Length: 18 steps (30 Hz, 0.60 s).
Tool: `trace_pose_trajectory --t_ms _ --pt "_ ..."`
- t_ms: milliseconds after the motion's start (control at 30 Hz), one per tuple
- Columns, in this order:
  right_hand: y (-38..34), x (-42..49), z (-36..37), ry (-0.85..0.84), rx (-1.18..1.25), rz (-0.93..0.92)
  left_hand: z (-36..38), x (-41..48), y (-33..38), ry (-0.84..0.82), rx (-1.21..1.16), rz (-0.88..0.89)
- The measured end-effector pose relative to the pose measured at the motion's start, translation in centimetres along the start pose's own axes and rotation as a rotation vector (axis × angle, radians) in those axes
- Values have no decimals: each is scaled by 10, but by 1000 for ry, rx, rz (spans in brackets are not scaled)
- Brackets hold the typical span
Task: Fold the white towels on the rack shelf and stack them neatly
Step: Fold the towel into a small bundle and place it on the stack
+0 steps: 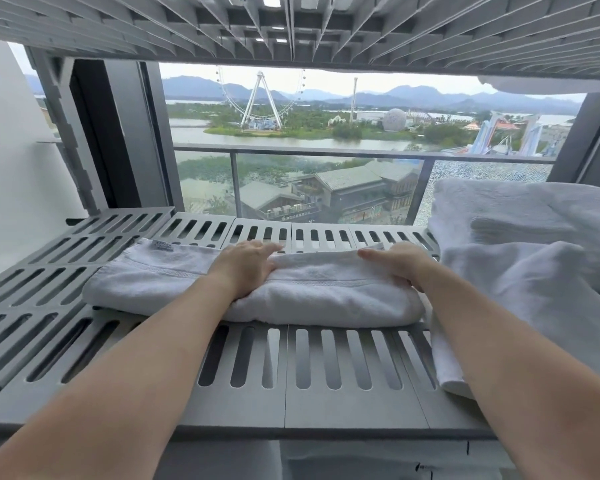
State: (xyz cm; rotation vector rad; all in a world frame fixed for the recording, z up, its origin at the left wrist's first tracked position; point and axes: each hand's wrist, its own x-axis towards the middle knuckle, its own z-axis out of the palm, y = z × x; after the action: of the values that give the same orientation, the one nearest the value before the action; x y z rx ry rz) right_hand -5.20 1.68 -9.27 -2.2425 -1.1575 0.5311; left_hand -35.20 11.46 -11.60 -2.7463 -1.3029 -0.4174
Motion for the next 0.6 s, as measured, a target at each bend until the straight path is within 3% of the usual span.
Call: trace_pose_trajectory --t_ms 167,233,333,400,500,600 --pt "11 -4 -6 -220 831 26 -1 -5 6 135 54 30" --pt "18 -7 -7 -329 943 28 -3 -7 9 210 97 35" --pt "21 -13 -10 -368 710 109 -7 -9 12 213 156 12" --pt "21 -20 -10 -302 534 150 -9 -9 16 170 132 -45" --pt "20 -24 1 -137 256 -48 -15 -9 25 26 86 -116" --pt "18 -27 11 -63 160 -207 -25 -16 37 -150 29 -172"
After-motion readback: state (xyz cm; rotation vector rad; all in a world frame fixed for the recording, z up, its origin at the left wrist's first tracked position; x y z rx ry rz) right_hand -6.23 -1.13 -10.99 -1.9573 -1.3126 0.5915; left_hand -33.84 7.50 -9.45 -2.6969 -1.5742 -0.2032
